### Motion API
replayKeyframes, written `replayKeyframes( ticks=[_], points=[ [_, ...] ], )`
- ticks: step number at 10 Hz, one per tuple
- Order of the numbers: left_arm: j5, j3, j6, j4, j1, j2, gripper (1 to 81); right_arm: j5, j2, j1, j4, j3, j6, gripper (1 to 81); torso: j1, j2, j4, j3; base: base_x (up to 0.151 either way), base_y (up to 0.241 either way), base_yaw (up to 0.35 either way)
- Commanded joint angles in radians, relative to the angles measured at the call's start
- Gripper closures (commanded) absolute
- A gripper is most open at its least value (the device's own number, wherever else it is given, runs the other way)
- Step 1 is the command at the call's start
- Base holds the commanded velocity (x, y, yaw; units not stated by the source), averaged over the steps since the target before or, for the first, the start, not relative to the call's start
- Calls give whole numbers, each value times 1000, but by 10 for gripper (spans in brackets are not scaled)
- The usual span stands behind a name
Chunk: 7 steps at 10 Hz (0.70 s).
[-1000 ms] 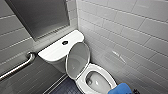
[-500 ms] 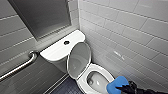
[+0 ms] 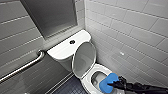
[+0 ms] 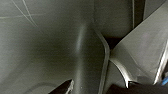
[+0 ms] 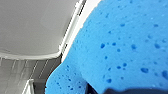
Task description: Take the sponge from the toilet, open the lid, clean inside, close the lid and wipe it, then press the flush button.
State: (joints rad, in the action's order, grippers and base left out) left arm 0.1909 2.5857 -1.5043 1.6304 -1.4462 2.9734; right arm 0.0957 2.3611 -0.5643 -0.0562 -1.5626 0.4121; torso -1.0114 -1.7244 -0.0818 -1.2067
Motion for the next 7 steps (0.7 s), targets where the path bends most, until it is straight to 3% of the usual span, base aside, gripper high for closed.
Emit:
replayKeyframes(
  ticks=[1,7],
  points=[
    [-24,5,2,3,-15,3,10,119,100,169,2,-71,8,811,0,0,0,0,0,0,0],
    [-27,7,2,3,-13,6,10,139,375,169,1,-260,83,811,0,0,0,0,0,0,0]
  ],
)
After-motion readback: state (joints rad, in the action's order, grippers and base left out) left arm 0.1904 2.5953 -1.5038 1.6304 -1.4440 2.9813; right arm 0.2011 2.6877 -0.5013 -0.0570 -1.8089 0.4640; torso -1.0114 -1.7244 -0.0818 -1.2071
